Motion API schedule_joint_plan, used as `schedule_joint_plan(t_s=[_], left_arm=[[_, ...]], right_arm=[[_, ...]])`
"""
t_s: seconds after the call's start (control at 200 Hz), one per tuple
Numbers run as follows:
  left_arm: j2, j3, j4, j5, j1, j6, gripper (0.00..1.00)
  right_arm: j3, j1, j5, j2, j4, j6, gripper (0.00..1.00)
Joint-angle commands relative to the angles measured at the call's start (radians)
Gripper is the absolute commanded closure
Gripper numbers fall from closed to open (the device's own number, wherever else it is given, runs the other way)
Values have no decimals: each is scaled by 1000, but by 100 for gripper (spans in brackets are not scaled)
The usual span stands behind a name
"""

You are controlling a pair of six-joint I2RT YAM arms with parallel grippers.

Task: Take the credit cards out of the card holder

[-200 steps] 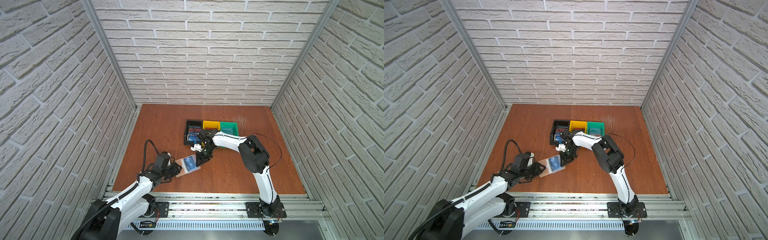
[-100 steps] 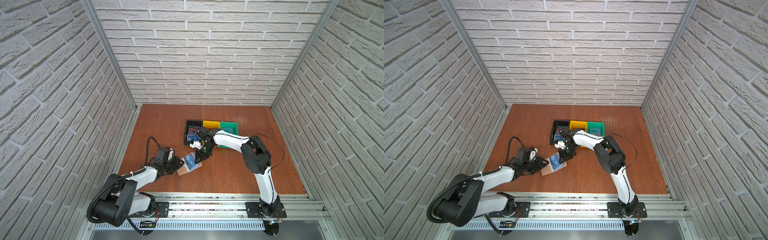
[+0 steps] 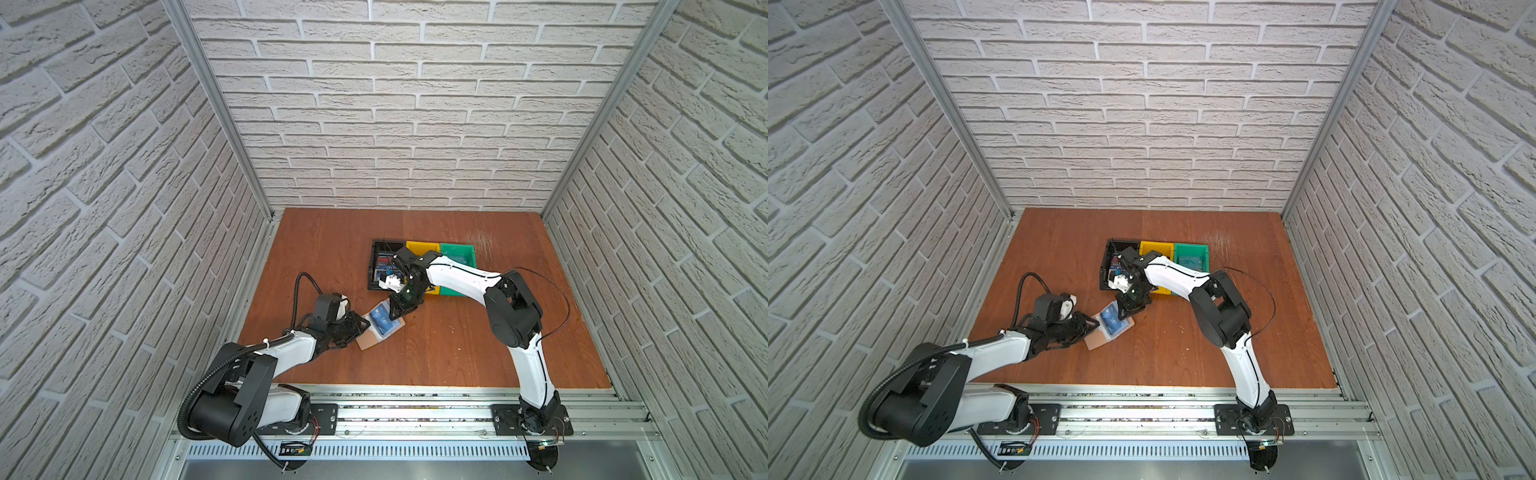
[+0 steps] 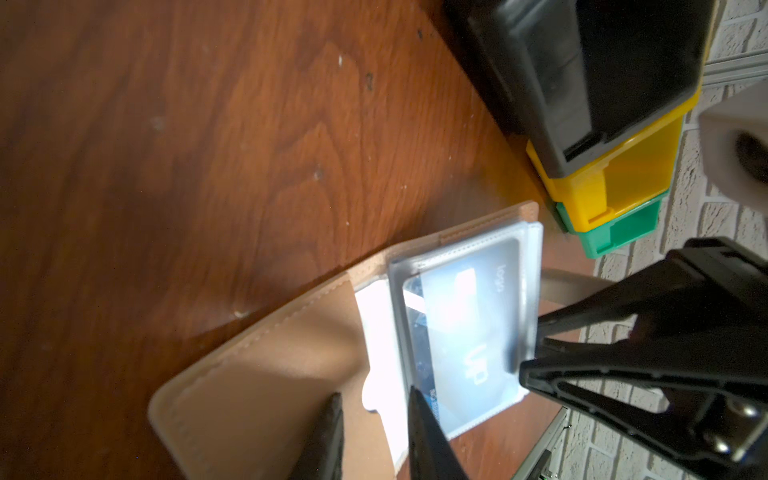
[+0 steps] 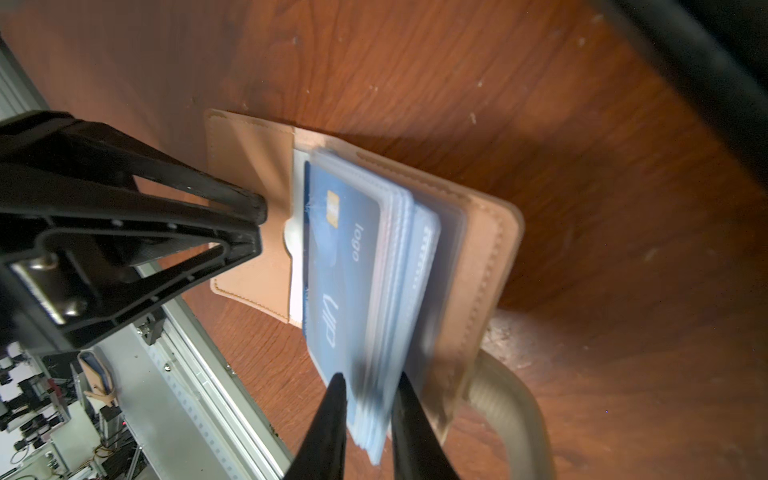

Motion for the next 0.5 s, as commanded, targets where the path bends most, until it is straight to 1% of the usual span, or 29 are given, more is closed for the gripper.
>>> schedule_joint_plan(t_s=[0.0, 0.19, 0.305, 0.425, 0.495], left_arm=[[-11, 2, -29, -14, 3, 18, 71], [-26, 16, -58, -21, 1, 28, 71], [-29, 18, -62, -21, 2, 30, 71], [-25, 18, -59, -22, 2, 31, 71], [-18, 18, -54, -24, 1, 30, 71]], right_arm=[[-8, 1, 48, -76, -20, -26, 76], [-36, 0, 2, -137, 42, -22, 76], [-30, 0, 2, -120, 56, -19, 80], [-19, 1, -13, -73, 70, -15, 87], [-13, 0, -10, -43, 73, -14, 89]])
